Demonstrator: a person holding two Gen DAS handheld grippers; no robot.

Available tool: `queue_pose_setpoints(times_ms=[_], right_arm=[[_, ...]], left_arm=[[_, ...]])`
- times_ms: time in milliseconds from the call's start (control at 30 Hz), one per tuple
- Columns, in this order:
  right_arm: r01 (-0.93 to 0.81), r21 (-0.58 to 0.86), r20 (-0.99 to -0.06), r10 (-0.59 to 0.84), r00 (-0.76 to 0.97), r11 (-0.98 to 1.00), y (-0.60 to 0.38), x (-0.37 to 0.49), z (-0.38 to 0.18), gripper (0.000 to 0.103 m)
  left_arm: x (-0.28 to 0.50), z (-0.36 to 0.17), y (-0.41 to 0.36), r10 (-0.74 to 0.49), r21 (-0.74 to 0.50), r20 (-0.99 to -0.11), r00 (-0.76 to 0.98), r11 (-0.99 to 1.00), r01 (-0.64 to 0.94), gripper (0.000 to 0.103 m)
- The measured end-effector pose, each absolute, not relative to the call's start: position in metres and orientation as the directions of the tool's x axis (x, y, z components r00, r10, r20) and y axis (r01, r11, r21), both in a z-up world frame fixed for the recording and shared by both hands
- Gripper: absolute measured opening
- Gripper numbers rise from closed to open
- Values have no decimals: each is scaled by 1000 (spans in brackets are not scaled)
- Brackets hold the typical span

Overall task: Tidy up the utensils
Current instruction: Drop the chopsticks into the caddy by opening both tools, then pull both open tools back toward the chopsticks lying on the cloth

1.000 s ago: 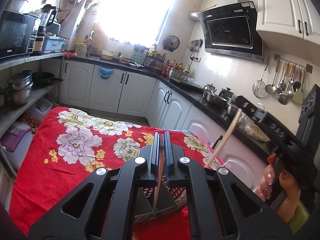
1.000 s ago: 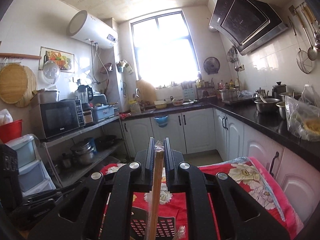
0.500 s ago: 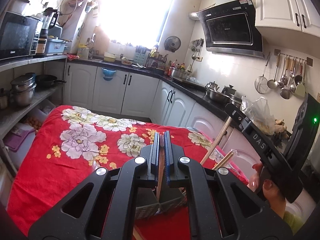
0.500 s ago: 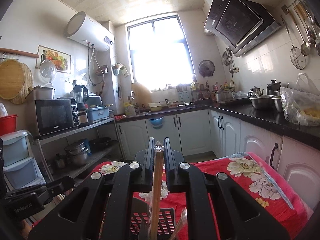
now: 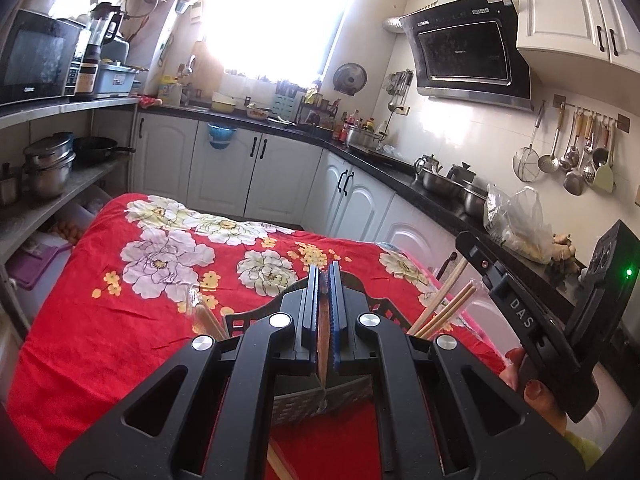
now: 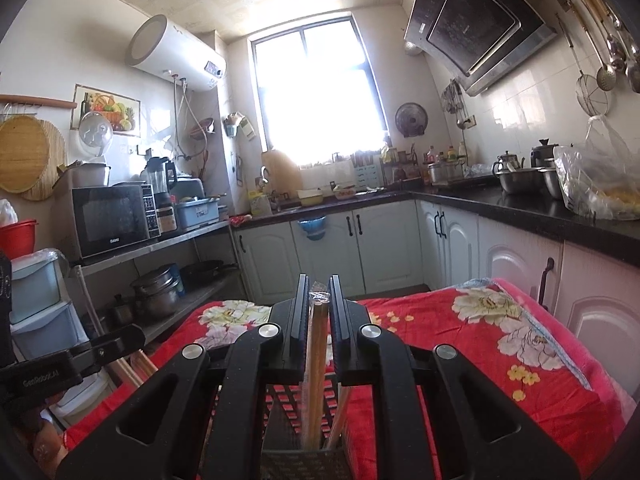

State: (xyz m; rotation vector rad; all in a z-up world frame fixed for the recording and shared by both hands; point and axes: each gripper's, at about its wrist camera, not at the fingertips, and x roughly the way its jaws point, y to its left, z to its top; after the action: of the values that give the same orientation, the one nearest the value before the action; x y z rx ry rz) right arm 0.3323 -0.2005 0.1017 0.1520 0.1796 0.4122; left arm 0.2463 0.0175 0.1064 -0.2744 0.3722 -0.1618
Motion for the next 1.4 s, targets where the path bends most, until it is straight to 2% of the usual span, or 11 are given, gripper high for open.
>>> queue_pose_setpoints(times_ms=[200, 300, 433, 667, 800, 867, 1267, 1400], right_arm=[[-386, 174, -176, 414, 893, 906, -200, 327, 100, 12], [-390, 187, -203, 424, 883, 902, -200, 327, 98, 18], [-388, 187, -213, 422, 881, 903, -203, 324, 97, 20], [-400, 188, -235, 436, 869, 897, -205, 319, 98, 34], [-404, 189, -239, 441, 865, 895, -207, 315, 98, 43], [-407, 188, -245, 444, 862, 894, -208, 313, 98, 47], [-410, 192, -267, 449, 853, 892, -213, 298, 100, 55], [-416, 188, -270, 455, 849, 889, -217, 289, 101, 61]], left_arm=[[245, 106, 18, -208, -301, -342, 917, 948, 102, 2], [245, 105, 19, -209, -303, -347, 914, 948, 101, 2], [242, 103, 21, -210, -308, -356, 911, 946, 98, 2], [239, 101, 23, -217, -324, -367, 905, 941, 94, 3], [234, 100, 27, -202, -330, -371, 906, 941, 75, 20], [232, 100, 27, -202, -335, -371, 906, 939, 73, 24], [212, 106, 36, -205, -368, -349, 914, 927, 68, 60], [200, 108, 40, -214, -382, -338, 917, 921, 74, 74]])
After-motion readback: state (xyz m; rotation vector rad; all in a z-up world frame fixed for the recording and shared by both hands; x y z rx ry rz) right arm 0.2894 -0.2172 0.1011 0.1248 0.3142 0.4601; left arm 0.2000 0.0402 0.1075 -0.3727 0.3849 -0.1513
